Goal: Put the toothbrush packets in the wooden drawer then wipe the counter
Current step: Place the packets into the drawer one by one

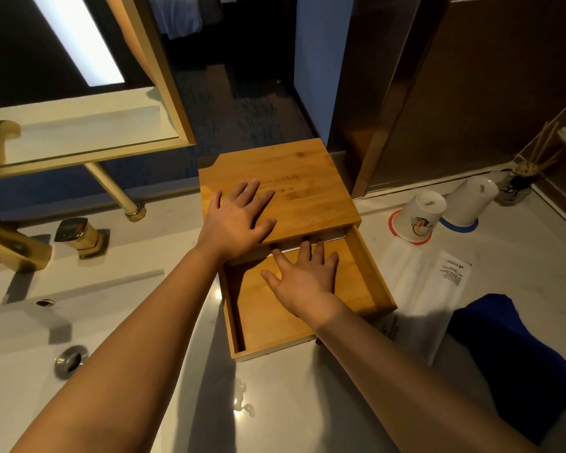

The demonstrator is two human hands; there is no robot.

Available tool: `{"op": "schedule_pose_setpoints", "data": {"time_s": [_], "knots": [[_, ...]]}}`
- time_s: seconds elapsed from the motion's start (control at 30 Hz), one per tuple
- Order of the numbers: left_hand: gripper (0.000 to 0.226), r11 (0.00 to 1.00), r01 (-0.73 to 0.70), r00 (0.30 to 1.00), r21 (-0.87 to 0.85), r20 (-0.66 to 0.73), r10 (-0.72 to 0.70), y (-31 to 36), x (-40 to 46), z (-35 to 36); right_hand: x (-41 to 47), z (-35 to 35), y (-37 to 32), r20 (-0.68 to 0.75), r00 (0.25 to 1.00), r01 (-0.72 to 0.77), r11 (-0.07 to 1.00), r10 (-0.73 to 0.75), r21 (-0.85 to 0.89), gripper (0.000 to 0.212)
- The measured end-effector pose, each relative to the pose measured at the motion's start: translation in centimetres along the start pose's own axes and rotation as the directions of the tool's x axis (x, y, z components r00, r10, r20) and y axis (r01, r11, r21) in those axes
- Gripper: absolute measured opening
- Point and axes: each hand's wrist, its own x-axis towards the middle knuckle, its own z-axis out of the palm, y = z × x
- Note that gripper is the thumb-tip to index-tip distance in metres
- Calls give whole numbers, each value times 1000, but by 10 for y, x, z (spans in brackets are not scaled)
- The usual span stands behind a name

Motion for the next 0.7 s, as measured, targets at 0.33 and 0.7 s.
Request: {"op": "schedule_pose_setpoints", "data": {"time_s": [0.33,0.7], "knots": [[66,1000,6,1000,9,31,-6,1,0,-3,-89,-4,72,-515,854,218,952,-80,214,46],[66,999,5,999,33,48,-7,1,1,-3,-94,61,177,-229,969,101,995,-92,26,58]]}}
